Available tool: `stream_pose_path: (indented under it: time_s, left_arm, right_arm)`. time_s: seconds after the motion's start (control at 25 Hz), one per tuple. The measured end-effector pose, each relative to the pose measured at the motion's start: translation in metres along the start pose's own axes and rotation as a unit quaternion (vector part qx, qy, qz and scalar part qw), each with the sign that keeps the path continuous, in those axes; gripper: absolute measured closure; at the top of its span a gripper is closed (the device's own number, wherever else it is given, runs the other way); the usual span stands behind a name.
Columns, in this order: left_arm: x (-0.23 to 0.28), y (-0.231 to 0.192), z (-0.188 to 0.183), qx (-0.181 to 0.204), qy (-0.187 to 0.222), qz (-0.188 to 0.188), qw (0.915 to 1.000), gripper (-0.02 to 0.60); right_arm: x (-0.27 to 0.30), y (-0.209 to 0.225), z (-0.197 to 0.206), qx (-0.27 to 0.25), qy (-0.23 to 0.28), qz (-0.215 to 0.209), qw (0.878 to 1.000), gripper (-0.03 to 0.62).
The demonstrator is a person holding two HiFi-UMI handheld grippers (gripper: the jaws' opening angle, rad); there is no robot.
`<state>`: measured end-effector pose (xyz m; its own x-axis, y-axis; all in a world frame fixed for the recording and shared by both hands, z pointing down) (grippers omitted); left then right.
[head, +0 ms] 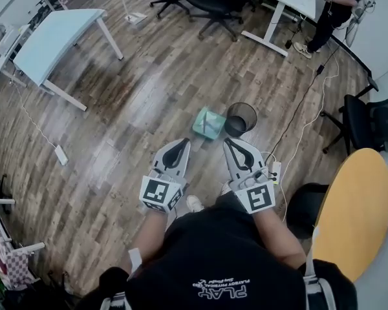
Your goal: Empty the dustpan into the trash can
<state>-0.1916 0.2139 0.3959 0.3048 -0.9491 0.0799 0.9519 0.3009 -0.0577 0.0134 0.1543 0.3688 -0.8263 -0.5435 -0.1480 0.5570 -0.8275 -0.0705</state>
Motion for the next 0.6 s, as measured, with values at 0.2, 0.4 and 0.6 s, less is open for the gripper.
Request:
stream_pose_path:
  time_s: [0.2, 0.4, 0.6]
  left_arm:
    - [0.016, -0.004, 0.002, 0.017, -0.014, -0.004, 0.9998, 0.557]
    - [0.048, -0.004, 0.000, 0.038, -0.026, -0.011, 0.9989, 0.557]
    - [0.080, 0.004, -0.003, 0.096, -0.036, -0.016, 0.9946, 0.557]
  right_arm:
    - [0.003, 0.016, 0.008, -0.010, -0.010, 0.008, 1.000, 0.569]
    - [0.012, 0.050, 0.019, 0.000, -0.011, 0.001, 1.000, 0.569]
    - [0.021, 0.084, 0.026, 0.015, -0.007, -0.009, 1.000, 0.569]
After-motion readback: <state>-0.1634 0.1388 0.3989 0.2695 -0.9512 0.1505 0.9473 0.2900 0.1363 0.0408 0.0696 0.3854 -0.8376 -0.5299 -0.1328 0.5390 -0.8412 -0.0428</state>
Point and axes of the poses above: the fingertips, and each gripper's own axes: x forward along the fingers, y to its right, z out of its underside, the point moved 10 cm from there along -x, backward along the fingers, and after that the axes turned 4 degrees about x, right-handed, at the moved point
